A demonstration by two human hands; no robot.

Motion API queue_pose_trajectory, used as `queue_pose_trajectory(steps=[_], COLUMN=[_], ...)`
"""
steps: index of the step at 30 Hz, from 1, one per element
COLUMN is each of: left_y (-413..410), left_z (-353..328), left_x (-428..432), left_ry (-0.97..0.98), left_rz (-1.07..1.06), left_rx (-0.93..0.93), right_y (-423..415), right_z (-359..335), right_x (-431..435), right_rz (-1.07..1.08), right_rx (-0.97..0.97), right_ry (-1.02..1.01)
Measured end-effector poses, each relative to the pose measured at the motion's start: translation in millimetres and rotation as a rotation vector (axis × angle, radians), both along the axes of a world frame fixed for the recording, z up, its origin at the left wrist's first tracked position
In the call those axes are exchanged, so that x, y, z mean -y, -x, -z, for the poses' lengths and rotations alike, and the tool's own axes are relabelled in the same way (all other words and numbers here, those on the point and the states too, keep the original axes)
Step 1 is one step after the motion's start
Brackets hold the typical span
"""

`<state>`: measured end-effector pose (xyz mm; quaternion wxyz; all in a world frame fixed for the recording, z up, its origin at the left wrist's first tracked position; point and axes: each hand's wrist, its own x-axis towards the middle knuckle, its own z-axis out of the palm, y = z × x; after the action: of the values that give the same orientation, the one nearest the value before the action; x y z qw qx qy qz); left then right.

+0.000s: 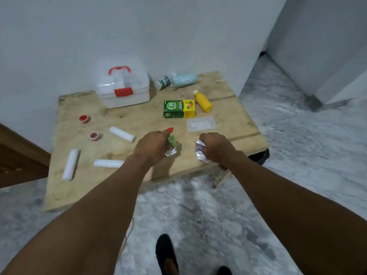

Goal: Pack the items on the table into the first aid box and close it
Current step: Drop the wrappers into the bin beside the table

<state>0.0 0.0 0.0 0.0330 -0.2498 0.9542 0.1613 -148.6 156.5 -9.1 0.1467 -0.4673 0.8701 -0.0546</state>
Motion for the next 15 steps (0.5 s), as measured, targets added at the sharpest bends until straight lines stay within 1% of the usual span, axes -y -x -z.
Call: queue_pose_trajectory(steps=[2,6,10,15], left_y=[17.8,64.9,111.4,174.3], left_z=[-14.4,-46.8,-62.4,-80.7], left_x=[-21.6,-88.8,-162.7,-225.6], left_ry=[0.000,0.003,-0.021,-0.029], left_rz=[0.008,0.093,0.171,0.262], left_rx=[-0.032,-0.110,-0.167,-0.153], right_y=[15.9,53.9,89.5,140.6], right_z=[-17.8,-52.5,-76.0,-91.3], right_x=[-29.1,-107.5,-192.2,-261.3], right_rz=[0.035,0.095,0.182,0.277], right_rx=[-0.043,-0.067,-0.049,-0.053], right_ry=[0.008,0.099,0.156,0.169])
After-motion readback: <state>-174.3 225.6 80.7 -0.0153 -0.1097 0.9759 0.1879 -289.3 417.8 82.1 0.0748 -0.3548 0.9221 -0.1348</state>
